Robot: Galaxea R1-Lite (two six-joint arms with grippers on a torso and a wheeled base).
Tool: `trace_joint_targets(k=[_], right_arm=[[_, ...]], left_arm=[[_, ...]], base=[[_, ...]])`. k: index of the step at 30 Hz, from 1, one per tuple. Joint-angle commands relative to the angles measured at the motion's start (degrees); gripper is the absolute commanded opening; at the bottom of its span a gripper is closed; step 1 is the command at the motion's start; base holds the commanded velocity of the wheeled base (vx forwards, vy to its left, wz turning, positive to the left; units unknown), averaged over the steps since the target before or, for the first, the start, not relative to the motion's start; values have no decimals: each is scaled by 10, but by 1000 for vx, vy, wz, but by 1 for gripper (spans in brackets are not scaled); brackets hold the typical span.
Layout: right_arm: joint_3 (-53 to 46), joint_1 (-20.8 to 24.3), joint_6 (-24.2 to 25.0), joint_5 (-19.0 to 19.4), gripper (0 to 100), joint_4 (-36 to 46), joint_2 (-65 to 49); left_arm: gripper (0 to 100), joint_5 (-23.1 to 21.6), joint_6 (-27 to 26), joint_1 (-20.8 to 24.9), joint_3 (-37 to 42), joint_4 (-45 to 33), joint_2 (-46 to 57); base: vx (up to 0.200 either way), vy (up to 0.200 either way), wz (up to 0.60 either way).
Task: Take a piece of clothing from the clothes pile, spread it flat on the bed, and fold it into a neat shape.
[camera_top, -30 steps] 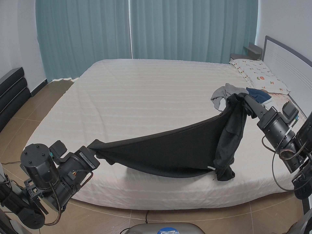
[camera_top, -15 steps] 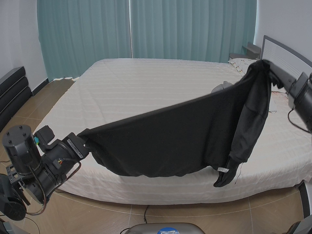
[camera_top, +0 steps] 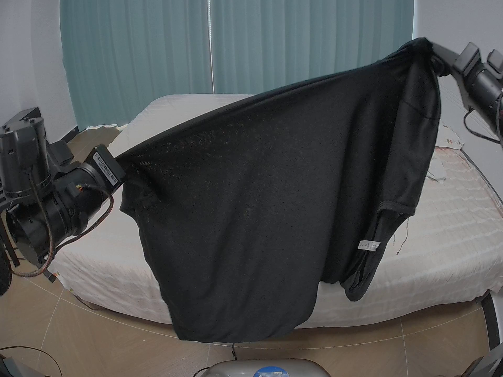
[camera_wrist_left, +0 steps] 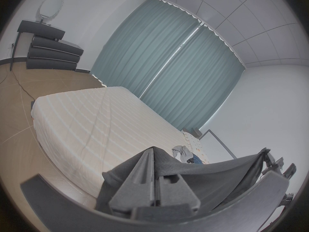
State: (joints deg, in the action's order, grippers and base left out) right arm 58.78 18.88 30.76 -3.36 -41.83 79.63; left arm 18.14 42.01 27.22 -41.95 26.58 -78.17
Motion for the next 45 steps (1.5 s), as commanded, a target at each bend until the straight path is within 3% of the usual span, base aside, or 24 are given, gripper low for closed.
trace_joint_targets(k=[1,6,11,21,24,29,34,43,44,45], right_arm=[[17,-30,-2,-2,0,-1,116],[34,-40,-8,-9,0,-110,234],[69,-42,-19,-35,0,-184,310],[99,-40,-32,-35,0,-236,419],[121,-39,-42,-37,0,-266,484],[154,-38,-49,-39,0,-298,557],[192,-34,-49,-80,0,-309,642],[195,-37,-48,-81,0,-325,708],[194,-36,-47,-81,100,-324,714],[194,-36,-47,-81,100,-324,714]], left_arm=[[0,-6,9,-26,-38,-16,-69],[0,-53,34,-47,-89,-14,-146],[0,-63,53,-70,-151,-14,-226],[0,-66,55,-100,-221,-12,-361],[0,-80,62,-107,-240,20,-422],[0,-79,74,-104,-251,80,-483],[0,-77,94,-98,-263,123,-544],[0,-80,102,-97,-285,153,-603],[100,-80,105,-97,-286,153,-611],[100,-80,105,-97,-286,153,-611]], base=[[200,0,0],[200,0,0],[200,0,0],[200,0,0],[200,0,0],[0,0,0],[0,0,0],[0,0,0],[0,0,0],[0,0,0]])
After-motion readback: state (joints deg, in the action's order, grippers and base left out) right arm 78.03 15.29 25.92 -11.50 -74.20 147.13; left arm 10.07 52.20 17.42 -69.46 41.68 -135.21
